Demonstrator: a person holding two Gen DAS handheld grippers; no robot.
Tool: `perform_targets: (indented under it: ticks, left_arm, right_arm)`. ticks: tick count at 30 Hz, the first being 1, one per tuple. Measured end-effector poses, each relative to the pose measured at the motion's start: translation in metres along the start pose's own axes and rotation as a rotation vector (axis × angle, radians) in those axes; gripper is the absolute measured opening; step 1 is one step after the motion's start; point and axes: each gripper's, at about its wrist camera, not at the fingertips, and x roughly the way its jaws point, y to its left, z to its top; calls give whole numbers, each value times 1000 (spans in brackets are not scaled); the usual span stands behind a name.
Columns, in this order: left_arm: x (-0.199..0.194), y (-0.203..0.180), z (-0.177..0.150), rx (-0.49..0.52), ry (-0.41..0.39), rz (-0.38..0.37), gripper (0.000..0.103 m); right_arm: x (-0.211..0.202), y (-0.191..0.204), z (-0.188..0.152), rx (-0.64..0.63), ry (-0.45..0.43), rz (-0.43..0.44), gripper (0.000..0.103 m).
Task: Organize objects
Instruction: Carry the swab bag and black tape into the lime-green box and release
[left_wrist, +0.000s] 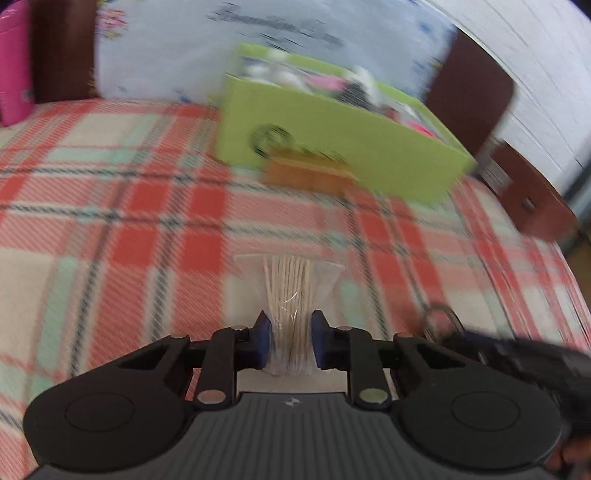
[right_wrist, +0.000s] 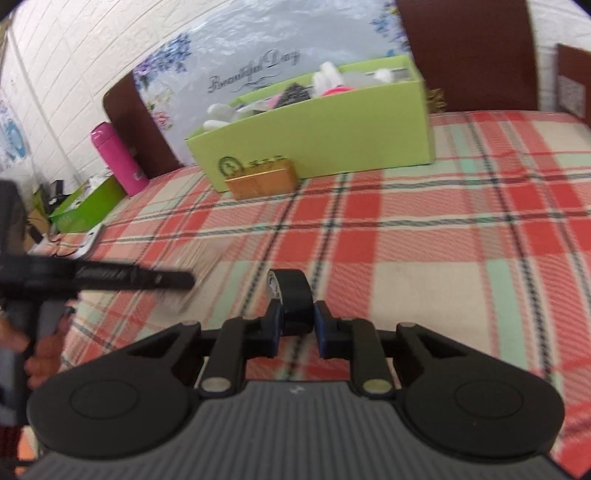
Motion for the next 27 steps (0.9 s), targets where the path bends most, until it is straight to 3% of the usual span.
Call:
perform_targets:
  ticks: [3, 5, 7, 15, 18, 20, 21, 23, 27]
  left_arm:
    - [-4, -26, -14, 74, 4, 26, 29]
    - [-3, -34, -17, 85, -7, 54, 45]
    - [-2, -35, -17, 63, -13, 58, 53]
    - [4, -41, -10, 73, -8, 95, 54]
    - [5, -43, -10, 76, -13, 99, 51]
    - [5, -43, -9, 78, -14, 99, 38]
    - [5, -43, -9, 78, -12, 92, 37]
    - [4, -44, -8, 82, -9, 81, 26]
    - [-8, -50, -1, 83, -38, 43, 22]
  right_arm:
    - [-11, 4, -7, -92, -40, -97, 45]
    - [-14, 8, -9, -150, -58, -132, 46]
    - [-14, 12, -10, -192, -70, -138, 49]
    - [7, 16, -7, -200, -48, -116, 50]
    - [11, 21, -8, -232, -44, -101, 44]
    - [14, 23, -9, -237, -36, -104, 38]
    - [16, 23, -9, -241, -32, -114, 30]
    - [16, 24, -9, -253, -28, -116, 29]
    - [3, 23, 2, -232, -46, -73, 29]
